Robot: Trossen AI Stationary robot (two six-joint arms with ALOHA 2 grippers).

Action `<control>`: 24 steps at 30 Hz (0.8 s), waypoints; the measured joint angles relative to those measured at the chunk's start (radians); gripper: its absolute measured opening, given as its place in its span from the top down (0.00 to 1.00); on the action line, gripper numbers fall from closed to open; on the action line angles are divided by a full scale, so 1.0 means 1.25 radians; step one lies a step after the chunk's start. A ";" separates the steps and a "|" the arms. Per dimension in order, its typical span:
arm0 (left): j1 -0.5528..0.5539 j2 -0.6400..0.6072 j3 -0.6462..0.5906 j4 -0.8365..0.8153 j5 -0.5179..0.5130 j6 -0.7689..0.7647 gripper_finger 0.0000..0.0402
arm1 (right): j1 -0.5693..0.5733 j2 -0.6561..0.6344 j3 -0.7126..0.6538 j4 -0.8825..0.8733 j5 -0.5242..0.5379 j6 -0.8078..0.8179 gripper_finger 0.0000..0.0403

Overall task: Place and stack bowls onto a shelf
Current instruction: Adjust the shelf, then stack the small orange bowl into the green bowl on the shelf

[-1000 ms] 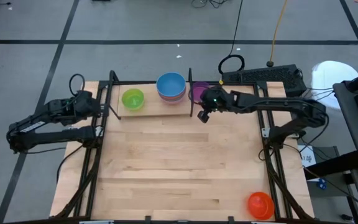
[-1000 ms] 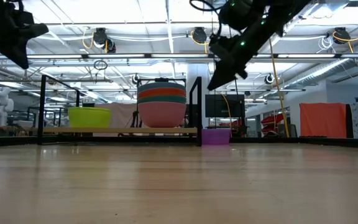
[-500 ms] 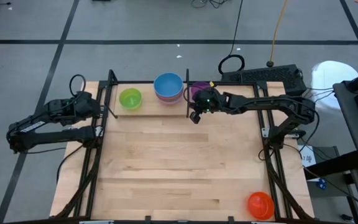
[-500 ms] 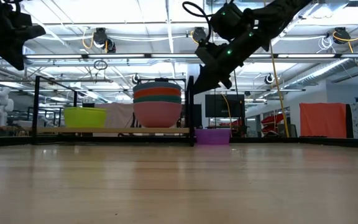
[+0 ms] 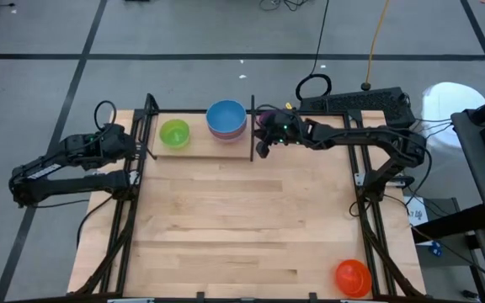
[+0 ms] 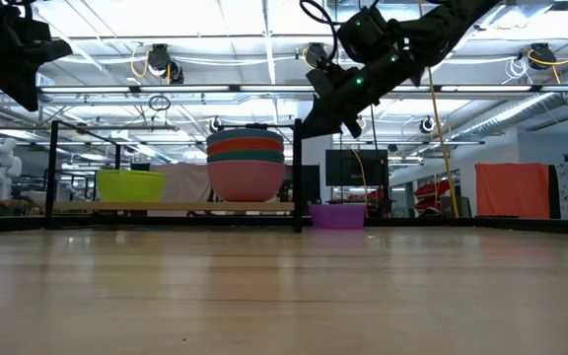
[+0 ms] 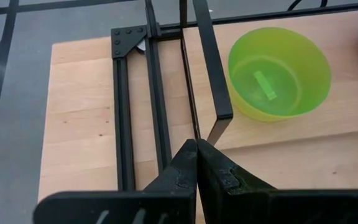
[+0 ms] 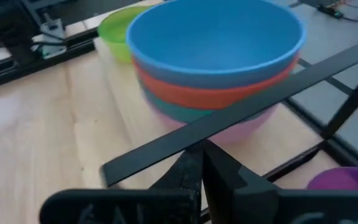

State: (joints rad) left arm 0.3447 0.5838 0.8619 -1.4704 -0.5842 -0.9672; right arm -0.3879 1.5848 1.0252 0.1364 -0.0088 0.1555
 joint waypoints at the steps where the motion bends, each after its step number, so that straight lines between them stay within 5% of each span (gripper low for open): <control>1: 0.000 0.000 0.000 0.000 0.000 0.000 0.99 | -0.004 0.000 0.000 0.007 -0.004 -0.003 1.00; 14: 0.000 0.000 0.000 -0.005 -0.015 0.020 0.99 | -0.054 0.000 -0.001 0.055 -0.074 -0.008 1.00; 24: 0.000 -0.002 0.021 0.031 0.118 0.017 0.99 | -0.019 -0.145 0.000 -0.201 -0.075 -0.115 1.00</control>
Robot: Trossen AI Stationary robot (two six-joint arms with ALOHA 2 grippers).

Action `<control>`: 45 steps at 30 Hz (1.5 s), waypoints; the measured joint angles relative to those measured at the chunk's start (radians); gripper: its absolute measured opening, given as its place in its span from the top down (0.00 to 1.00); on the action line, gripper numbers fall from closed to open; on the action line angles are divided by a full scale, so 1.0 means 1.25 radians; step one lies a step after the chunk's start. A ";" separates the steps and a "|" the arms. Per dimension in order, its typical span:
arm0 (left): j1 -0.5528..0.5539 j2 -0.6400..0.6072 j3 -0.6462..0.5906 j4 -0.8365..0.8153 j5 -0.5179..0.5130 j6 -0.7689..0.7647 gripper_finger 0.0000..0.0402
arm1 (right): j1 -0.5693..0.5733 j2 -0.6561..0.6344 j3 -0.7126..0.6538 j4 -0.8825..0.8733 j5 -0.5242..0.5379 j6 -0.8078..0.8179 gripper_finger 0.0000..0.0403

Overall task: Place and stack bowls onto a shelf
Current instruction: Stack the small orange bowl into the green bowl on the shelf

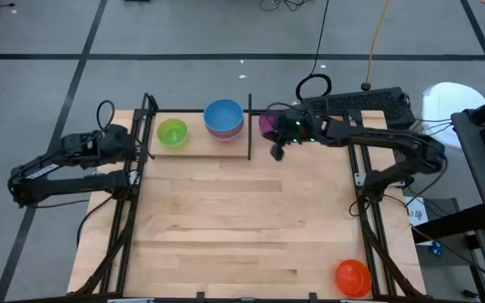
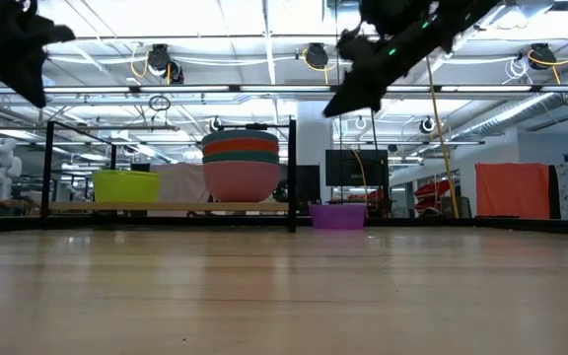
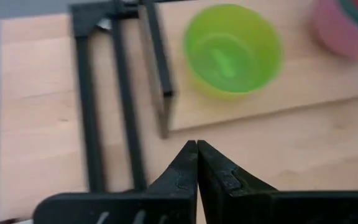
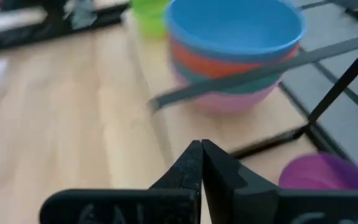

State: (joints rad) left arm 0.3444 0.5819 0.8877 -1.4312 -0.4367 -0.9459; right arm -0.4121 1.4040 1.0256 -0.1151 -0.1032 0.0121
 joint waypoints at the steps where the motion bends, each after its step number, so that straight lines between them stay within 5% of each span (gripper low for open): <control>1: -0.001 0.000 0.005 0.012 0.016 0.003 0.98 | 0.009 -0.027 0.000 -0.044 -0.002 -0.013 1.00; 10: -0.056 0.003 0.028 0.114 0.231 0.027 0.99 | 0.110 -0.299 0.000 -0.518 0.000 -0.130 1.00; 16: -0.131 0.053 0.028 0.175 0.301 0.020 0.99 | 0.195 -0.418 0.000 -0.845 -0.003 -0.144 1.00; 21: -0.206 0.118 0.028 0.244 0.311 0.013 0.99 | 0.279 -0.445 0.000 -1.004 -0.118 -0.114 1.00; 31: -0.330 0.260 0.028 0.392 0.310 -0.032 0.98 | 0.458 -0.420 0.000 -1.040 -0.320 0.014 1.00; 39: -0.409 0.341 0.028 0.472 0.300 -0.088 0.97 | 0.508 -0.400 -0.042 -0.906 -0.300 0.203 1.00; 45: -0.463 0.370 0.028 0.509 0.299 -0.112 0.99 | 0.573 -0.400 -0.184 -0.781 -0.375 0.325 0.89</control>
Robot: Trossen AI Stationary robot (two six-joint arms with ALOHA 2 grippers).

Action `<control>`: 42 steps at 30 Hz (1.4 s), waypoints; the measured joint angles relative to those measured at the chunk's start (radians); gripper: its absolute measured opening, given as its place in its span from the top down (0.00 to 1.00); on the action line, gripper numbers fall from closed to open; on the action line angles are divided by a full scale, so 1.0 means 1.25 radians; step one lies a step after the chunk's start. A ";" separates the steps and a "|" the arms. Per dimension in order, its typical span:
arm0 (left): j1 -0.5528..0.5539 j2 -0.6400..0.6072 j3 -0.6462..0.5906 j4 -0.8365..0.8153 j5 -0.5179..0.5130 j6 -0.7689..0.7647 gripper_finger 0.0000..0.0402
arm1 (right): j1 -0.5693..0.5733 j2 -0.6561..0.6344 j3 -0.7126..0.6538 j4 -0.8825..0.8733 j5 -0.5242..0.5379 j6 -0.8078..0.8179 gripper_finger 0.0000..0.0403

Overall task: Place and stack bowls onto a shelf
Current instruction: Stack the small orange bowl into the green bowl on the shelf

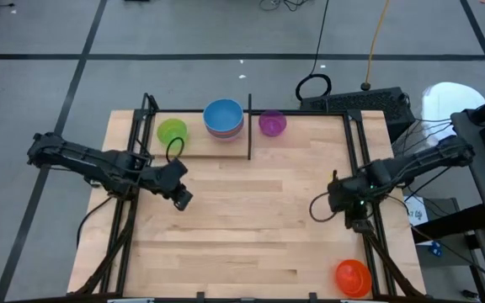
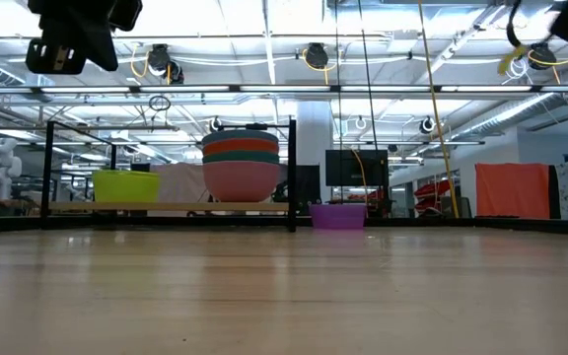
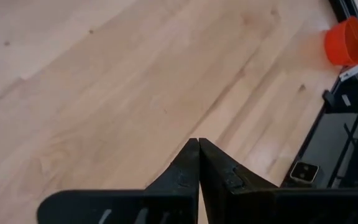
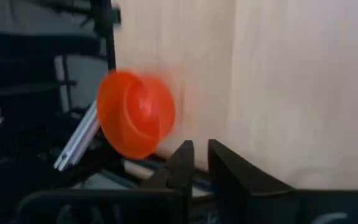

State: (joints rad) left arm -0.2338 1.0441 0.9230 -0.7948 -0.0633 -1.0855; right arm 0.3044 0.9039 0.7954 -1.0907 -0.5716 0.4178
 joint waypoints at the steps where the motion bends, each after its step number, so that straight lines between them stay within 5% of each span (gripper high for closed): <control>1: -0.009 0.002 0.000 0.000 -0.002 -0.005 0.99 | 0.012 0.000 -0.023 0.020 -0.019 0.014 0.87; 5: -0.041 0.003 0.000 0.000 -0.039 -0.035 0.97 | 0.066 0.000 -0.101 0.135 -0.092 0.047 0.78; 17: -0.092 0.003 0.000 0.000 -0.079 -0.084 0.96 | 0.259 0.023 -0.264 0.569 -0.041 0.243 0.74; 25: -0.094 0.003 0.000 0.013 -0.082 -0.083 0.99 | 0.364 0.108 -0.272 0.586 0.060 0.249 0.74; 34: -0.095 0.003 0.000 0.027 -0.082 -0.082 0.96 | 0.427 0.208 -0.272 0.713 0.067 0.293 0.74; 42: -0.095 0.003 0.000 0.031 -0.082 -0.067 0.97 | 0.431 0.195 -0.274 0.705 0.065 0.272 0.74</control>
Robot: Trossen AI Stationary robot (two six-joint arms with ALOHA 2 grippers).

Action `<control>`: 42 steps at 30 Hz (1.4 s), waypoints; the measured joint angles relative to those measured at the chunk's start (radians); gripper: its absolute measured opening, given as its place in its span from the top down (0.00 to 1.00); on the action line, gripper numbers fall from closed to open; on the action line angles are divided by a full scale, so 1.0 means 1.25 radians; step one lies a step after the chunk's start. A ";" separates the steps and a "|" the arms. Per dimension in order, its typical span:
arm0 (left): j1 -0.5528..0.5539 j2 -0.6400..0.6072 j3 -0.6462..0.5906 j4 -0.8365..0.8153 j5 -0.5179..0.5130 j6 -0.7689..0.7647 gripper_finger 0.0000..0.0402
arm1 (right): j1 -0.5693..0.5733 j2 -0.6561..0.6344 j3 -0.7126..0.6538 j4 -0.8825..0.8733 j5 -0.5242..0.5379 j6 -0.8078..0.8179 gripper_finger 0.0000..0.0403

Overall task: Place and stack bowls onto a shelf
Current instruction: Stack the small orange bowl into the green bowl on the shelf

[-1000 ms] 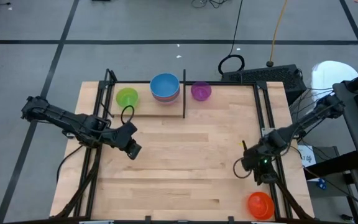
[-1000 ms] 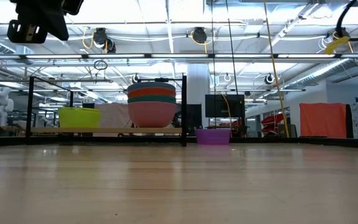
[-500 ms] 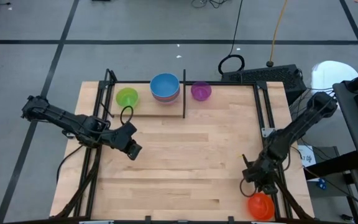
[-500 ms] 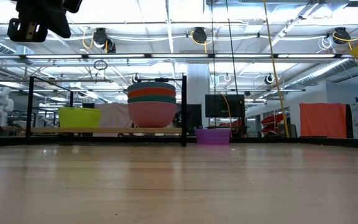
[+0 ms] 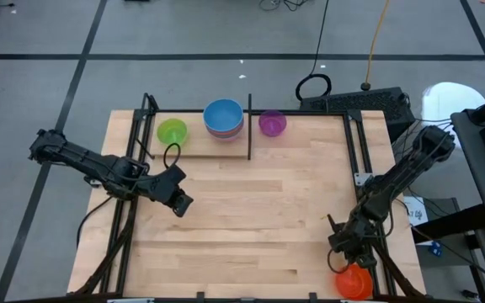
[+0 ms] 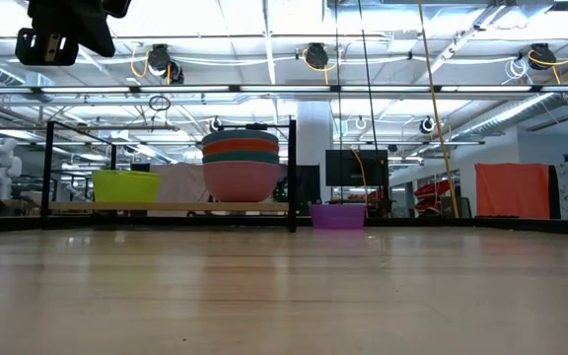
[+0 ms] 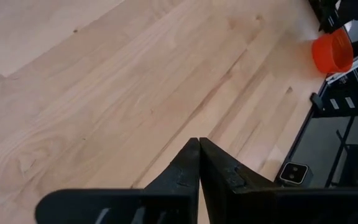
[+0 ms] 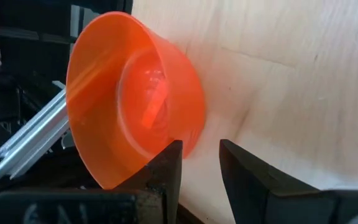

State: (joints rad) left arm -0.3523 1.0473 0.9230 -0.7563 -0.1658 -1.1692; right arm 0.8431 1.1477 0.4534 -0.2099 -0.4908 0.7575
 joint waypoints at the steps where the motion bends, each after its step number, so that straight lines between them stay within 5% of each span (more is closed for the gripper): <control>1: 0.000 0.000 0.000 0.000 0.000 0.001 0.96 | -0.003 -0.004 0.000 -0.007 0.000 -0.009 0.74; 17: 0.000 0.000 0.000 0.000 0.000 0.011 0.97 | -0.113 -0.031 0.002 -0.046 0.039 -0.095 0.74; 27: 0.000 0.000 0.000 0.000 0.000 0.015 0.98 | -0.102 -0.068 0.002 0.010 -0.074 -0.031 0.74; 35: 0.000 0.000 0.000 0.001 0.000 0.015 0.96 | -0.063 -0.072 0.002 -0.043 0.033 -0.036 0.74; 42: 0.000 0.000 0.000 0.002 0.000 0.007 0.98 | -0.050 -0.050 0.002 -0.036 0.034 -0.031 0.74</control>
State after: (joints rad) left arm -0.3519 1.0470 0.9230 -0.7540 -0.1661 -1.1610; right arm 0.7812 1.0854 0.4561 -0.2546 -0.4484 0.7185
